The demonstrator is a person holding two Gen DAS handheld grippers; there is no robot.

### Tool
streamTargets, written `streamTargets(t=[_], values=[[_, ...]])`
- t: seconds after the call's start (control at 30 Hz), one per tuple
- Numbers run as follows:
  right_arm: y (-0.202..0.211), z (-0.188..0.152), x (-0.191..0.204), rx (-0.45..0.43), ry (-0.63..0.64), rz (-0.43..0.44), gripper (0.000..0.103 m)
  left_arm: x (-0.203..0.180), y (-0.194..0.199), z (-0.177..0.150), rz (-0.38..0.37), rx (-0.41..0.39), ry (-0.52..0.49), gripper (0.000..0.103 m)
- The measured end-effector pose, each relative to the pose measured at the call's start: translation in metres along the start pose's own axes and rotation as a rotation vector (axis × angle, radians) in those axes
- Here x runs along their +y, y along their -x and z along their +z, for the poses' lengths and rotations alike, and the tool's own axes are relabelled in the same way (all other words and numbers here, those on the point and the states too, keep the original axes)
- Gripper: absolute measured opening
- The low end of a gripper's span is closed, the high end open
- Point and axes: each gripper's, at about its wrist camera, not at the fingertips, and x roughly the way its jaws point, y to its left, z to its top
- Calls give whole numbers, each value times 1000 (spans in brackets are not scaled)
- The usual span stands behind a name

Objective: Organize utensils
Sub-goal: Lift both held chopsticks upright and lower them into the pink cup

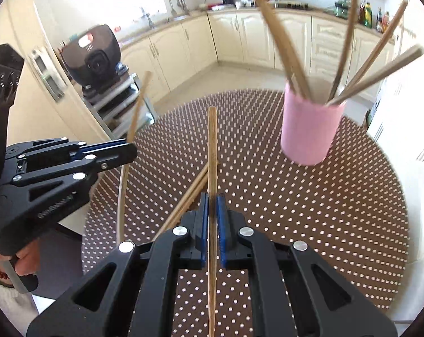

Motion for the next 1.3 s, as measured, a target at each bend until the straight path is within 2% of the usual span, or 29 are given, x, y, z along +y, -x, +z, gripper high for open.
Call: streamTargets(t=[0.27,0.53,0.9,1.03,1.3], values=[[57,2,20,-148,37,-11,5,-18,67,3,-14,-165,3,6],[107,4,8,-319,43,-65,5,-21,97,12,-33,-290,17,6],[139,17,-30,-437,-7,-131,5,-24,102,45,-82,-422,94,6],[141,22,-48,-477,-18,-170,5,-15,91,61,-82,-456,135,6],[139,35,-84,-614,-74,-258,5,5,60,94,-45,-513,243,6]])
